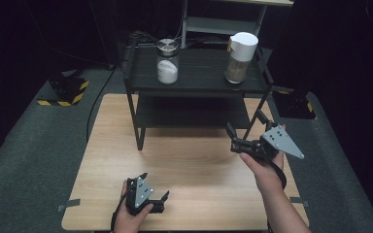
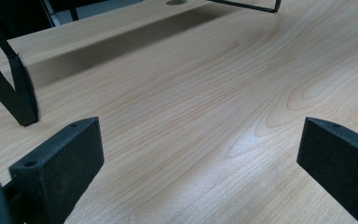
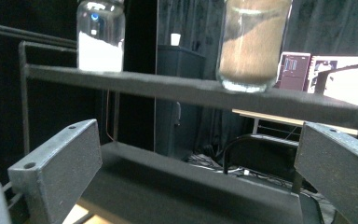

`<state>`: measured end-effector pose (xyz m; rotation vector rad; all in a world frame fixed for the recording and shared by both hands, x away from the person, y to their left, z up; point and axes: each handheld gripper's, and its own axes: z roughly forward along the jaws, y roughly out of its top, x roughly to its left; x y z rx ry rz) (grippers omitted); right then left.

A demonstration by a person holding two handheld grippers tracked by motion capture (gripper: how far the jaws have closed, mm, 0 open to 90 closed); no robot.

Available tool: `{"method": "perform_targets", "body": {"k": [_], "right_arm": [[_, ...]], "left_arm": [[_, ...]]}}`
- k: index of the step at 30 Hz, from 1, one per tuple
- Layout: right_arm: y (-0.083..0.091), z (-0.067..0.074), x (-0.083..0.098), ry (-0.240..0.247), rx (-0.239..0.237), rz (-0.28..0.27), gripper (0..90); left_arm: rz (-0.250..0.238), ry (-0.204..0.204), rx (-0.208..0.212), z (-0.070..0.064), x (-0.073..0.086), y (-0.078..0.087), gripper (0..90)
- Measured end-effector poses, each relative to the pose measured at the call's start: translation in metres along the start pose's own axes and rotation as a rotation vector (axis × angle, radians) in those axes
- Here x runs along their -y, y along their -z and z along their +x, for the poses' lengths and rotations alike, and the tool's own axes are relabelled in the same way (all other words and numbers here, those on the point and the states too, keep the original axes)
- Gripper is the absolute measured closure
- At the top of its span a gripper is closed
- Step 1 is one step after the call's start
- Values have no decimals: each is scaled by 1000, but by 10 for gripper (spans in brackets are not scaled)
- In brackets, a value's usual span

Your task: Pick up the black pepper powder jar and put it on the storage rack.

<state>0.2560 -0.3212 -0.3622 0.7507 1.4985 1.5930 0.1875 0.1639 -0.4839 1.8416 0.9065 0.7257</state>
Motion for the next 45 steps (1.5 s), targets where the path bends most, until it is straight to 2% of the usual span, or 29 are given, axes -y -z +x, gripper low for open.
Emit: {"method": "perform_targets", "body": {"k": [16, 30, 40, 45], "right_arm": [[41, -2, 45, -17, -13, 63, 0], [61, -4, 87, -32, -25, 226, 0], [68, 0, 103, -16, -49, 355, 0], [68, 2, 105, -8, -51, 431, 1]], "left_arm": [[-2, -7, -3, -1, 0, 0, 6], [-1, -1, 2, 0, 0, 0, 6], [1, 0, 6, 1, 0, 0, 6], [2, -1, 7, 1, -1, -1, 6]]}}
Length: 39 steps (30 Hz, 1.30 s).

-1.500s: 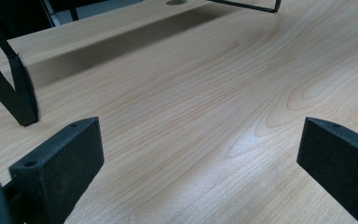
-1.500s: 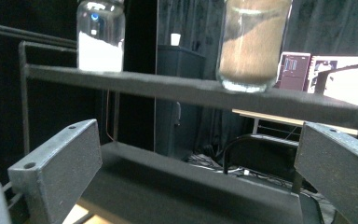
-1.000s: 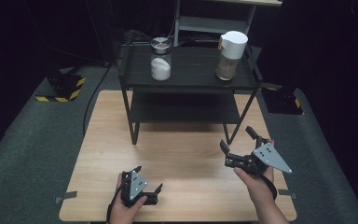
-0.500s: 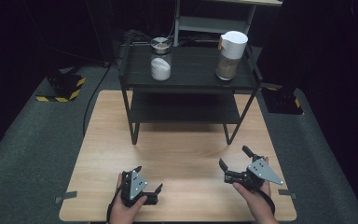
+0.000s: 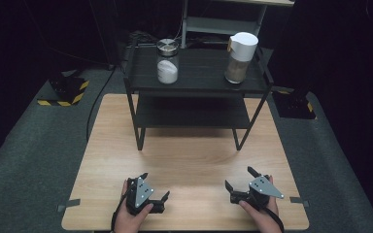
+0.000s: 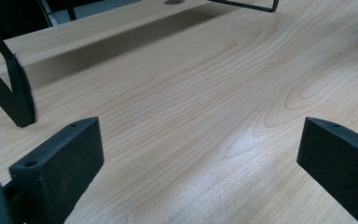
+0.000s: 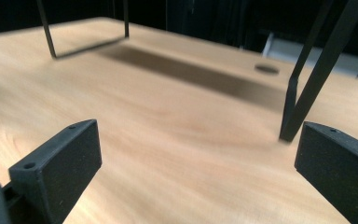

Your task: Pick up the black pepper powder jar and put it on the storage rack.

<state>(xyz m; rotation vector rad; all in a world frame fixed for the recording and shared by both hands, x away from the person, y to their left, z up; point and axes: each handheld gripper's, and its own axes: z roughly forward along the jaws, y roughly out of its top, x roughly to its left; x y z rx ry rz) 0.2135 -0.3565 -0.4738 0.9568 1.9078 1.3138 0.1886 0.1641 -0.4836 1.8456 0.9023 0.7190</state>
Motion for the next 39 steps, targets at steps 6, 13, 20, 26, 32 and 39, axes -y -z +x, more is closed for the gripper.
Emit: {"method": "perform_targets", "body": {"k": [6, 13, 20, 26, 32, 39], "right_arm": [[-3, 4, -5, 10, 11, 94, 2], [-6, 5, -5, 15, 17, 152, 6], [2, 9, -1, 52, 30, 139, 4], [4, 3, -1, 51, 12, 145, 4], [5, 2, 0, 51, 4, 136, 4], [8, 3, 3, 56, 7, 123, 4]], "left_arm": [[2, 1, 1, 0, 0, 0, 6], [5, -19, 1, -1, -1, 0, 6], [12, -40, 4, -4, -3, -2, 6], [18, -44, 4, -4, -4, -2, 6], [26, -52, 0, -5, -5, -3, 7], [35, -52, 6, -4, -7, -4, 7]]}}
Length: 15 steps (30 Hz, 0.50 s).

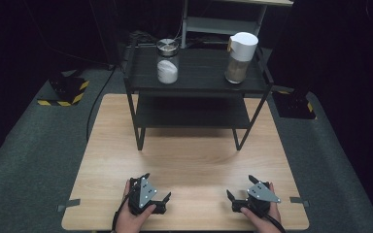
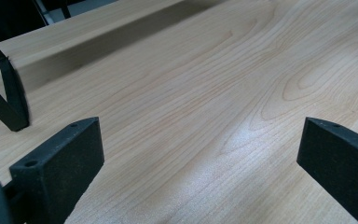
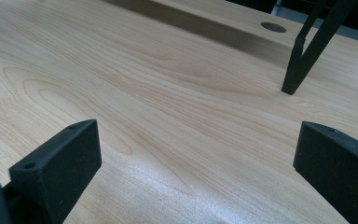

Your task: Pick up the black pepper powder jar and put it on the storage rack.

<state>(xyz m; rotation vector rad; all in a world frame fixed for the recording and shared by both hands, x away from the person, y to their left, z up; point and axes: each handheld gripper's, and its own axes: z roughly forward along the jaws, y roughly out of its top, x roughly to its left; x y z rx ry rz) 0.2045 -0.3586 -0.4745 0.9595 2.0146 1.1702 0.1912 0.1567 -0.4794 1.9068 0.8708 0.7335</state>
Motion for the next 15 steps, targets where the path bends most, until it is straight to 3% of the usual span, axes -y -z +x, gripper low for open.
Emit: {"method": "perform_targets", "body": {"k": [15], "right_arm": [[0, 1, -1, -18, 7, 6, 4]], "left_arm": [[28, 5, 14, 4, -6, -5, 7]]}}
